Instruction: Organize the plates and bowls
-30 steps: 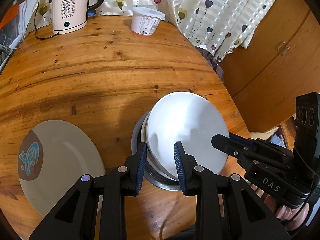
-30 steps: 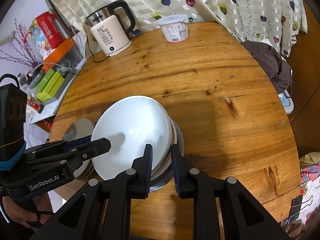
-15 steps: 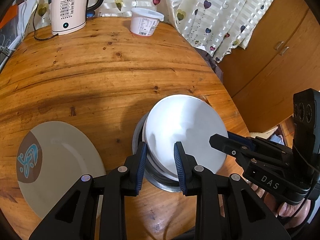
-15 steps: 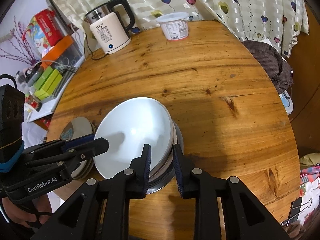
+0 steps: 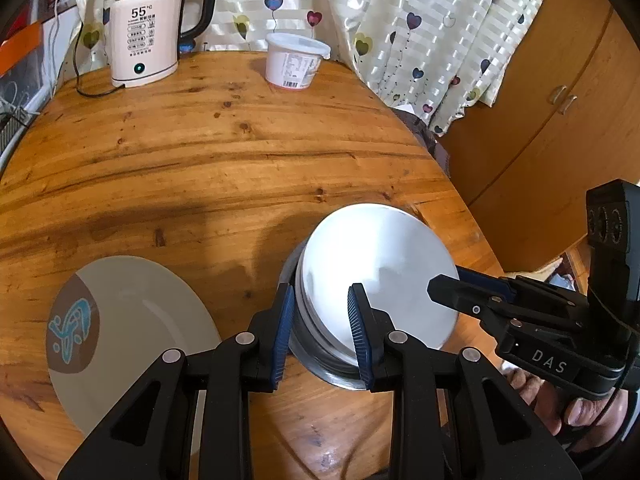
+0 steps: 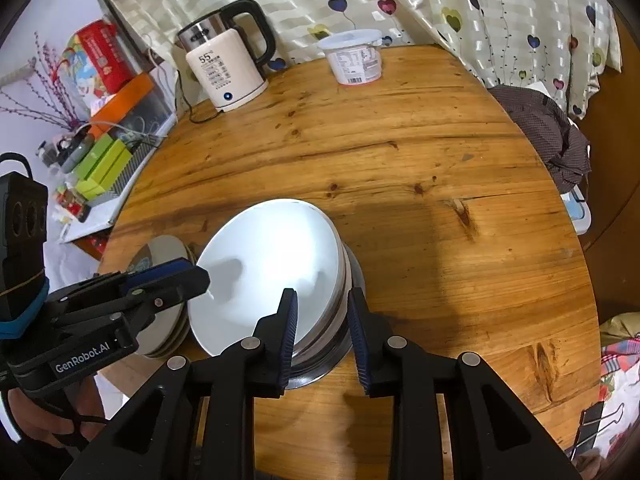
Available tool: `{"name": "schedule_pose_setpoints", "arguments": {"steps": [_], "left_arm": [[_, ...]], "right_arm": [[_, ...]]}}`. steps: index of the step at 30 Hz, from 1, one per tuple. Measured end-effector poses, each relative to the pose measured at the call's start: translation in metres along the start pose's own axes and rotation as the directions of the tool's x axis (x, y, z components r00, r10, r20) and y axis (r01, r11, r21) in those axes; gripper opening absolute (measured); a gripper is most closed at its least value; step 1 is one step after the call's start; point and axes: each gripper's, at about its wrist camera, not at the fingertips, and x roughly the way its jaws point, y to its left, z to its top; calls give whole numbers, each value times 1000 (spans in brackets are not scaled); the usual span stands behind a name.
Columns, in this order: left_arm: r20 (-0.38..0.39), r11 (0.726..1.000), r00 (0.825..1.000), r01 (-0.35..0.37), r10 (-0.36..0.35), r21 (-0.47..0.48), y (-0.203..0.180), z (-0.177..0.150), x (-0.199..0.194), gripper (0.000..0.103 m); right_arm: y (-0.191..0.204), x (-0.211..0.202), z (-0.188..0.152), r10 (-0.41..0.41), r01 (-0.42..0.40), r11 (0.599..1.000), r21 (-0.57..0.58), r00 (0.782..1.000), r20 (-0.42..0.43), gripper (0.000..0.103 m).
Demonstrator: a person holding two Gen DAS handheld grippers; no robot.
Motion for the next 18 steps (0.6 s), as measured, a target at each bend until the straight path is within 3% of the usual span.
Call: {"name": "schedule_pose_setpoints", "arguments": {"steps": [5,18], "left_arm": [[19,1000,1000,-11,11,6,1,-1,-4,29],[67,1000,998,-1,2,-16,10,-5,-15,29]], "right_arm": [[-3,-3,-1,21,-21,1000,0,1000,16,33],[-5,-15,-4,62,-62,998,-3,996,59,33]]}}
